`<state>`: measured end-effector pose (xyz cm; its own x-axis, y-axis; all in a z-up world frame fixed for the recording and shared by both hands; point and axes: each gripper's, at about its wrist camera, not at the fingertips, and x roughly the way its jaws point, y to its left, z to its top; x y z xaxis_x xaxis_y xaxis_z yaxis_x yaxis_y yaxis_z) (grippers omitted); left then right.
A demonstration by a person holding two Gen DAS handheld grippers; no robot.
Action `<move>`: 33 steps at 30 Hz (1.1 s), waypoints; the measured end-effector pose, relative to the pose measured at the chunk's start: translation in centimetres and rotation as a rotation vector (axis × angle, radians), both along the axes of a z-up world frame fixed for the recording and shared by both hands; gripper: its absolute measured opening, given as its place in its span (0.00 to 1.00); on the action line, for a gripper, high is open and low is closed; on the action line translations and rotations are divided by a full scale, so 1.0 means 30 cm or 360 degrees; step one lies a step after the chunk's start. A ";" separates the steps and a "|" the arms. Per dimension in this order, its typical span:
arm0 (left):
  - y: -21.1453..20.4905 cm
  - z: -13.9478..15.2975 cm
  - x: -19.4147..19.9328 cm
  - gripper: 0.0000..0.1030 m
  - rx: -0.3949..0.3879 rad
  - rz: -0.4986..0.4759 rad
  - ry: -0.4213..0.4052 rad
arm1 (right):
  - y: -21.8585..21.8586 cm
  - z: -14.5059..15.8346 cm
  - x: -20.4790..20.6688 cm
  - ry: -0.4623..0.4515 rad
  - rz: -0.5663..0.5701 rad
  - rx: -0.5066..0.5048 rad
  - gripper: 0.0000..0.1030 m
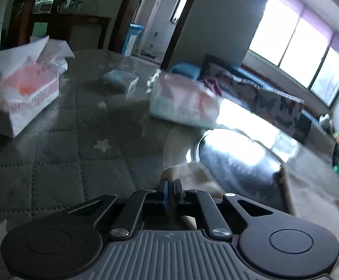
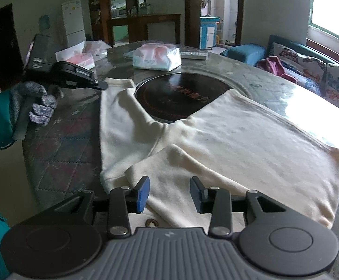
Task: Fold clothes
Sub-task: 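Lift the sleeve with the left gripper, lay it across the body, release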
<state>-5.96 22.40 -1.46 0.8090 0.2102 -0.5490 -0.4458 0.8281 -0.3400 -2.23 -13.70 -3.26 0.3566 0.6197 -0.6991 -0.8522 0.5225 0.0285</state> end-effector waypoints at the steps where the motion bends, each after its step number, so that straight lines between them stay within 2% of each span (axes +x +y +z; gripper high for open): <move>1: -0.013 0.026 -0.006 0.04 0.0009 -0.0020 -0.0036 | -0.009 0.003 0.001 -0.0001 -0.0013 0.0006 0.37; 5: -0.082 0.141 -0.025 0.04 0.0027 -0.0133 -0.0186 | -0.051 0.013 0.008 -0.0004 -0.0075 0.0036 0.37; 10: -0.246 0.276 -0.033 0.04 0.0018 -0.0375 -0.0357 | -0.127 0.031 0.015 -0.0016 -0.0180 0.0094 0.37; 16: -0.507 0.340 -0.012 0.04 -0.0018 -0.0726 -0.0441 | -0.251 0.041 0.023 -0.0028 -0.0345 0.0162 0.37; 21: -0.699 0.302 0.031 0.05 -0.0076 -0.0974 -0.0401 | -0.348 0.028 0.012 -0.0011 -0.0461 0.0191 0.37; 26: -0.849 0.220 0.085 0.05 -0.0108 -0.1108 -0.0275 | -0.418 0.008 0.006 0.0014 -0.0551 0.0202 0.37; 29: -0.908 0.171 0.098 0.05 -0.0118 -0.1195 -0.0210 | -0.448 -0.002 0.006 0.0032 -0.0599 0.0216 0.37; 33: -0.955 0.107 0.117 0.11 -0.0096 -0.1290 -0.0081 | -0.469 -0.011 0.006 0.0047 -0.0644 0.0215 0.37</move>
<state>-2.45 -6.26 1.75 0.7212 -0.4802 -0.4993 0.3014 0.8665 -0.3980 -2.06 -27.76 -3.58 0.5708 0.5208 -0.6348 -0.5772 0.8043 0.1408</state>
